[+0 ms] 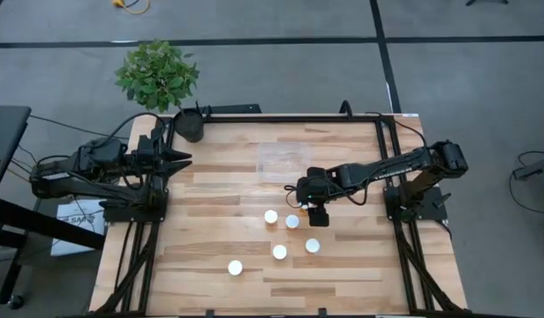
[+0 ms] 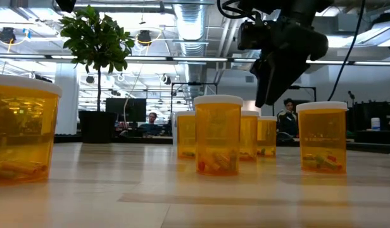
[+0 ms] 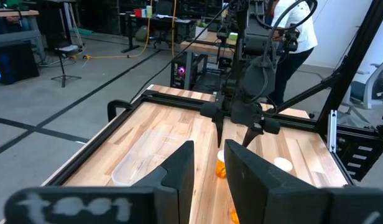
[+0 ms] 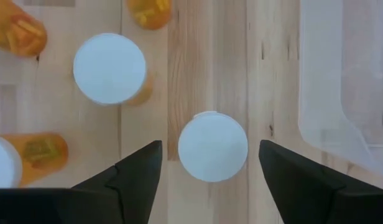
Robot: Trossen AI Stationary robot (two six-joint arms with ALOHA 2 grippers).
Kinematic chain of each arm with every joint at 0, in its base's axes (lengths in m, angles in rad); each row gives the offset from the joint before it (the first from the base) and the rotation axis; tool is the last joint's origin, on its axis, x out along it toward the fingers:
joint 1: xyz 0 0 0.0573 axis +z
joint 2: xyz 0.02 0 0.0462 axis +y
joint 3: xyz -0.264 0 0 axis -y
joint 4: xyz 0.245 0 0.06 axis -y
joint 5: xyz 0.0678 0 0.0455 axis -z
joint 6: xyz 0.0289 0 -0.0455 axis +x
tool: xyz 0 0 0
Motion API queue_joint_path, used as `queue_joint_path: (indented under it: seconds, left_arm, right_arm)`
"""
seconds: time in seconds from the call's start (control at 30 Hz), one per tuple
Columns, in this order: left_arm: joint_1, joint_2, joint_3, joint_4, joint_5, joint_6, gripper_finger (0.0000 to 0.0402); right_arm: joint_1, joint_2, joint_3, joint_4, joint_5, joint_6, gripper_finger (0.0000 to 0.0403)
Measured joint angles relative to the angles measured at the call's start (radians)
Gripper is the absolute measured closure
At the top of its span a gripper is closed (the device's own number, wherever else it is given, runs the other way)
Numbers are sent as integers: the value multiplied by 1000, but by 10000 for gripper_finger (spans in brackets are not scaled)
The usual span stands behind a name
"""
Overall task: Pick and place pill bottles into a basket
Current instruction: Put the orange pill bottle into the transparent bin
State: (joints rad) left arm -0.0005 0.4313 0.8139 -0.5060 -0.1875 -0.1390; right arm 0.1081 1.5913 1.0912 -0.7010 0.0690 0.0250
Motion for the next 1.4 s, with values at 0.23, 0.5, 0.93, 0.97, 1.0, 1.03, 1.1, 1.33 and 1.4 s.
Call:
queue_joint_path:
  seconds: [0.23, 0.5, 0.93, 0.97, 1.0, 1.03, 1.1, 1.33, 1.4]
  left_arm:
    - [0, 0, 0, 0, 0, 0, 324]
    - [0, 0, 0, 0, 0, 0, 324]
    - [0, 0, 0, 3, 2, -5, 324]
    - [0, 0, 0, 3, 2, -5, 324]
    - [0, 0, 0, 3, 2, -5, 324]
    - [0, 0, 0, 3, 2, -5, 324]
    - [0, 0, 0, 3, 2, -5, 324]
    - [0, 0, 0, 3, 2, -5, 324]
    - [0, 0, 0, 3, 2, -5, 324]
  right_arm:
    - [0, 0, 0, -2, 1, -23, 110]
    - [0, 0, 0, -2, 0, -35, 107]
    - [-17, 0, 0, -3, -31, -63, 107]
    - [-19, 0, 0, -3, -33, -64, 107]
    - [-19, 0, 0, -3, -37, -71, 107]
    - [-19, 0, 0, -3, -39, -78, 107]
    - [-24, 0, 0, -3, -42, -95, 107]
    - [-33, 0, 0, -3, -47, -153, 107]
    - [-36, 0, 0, -3, -55, -161, 107]
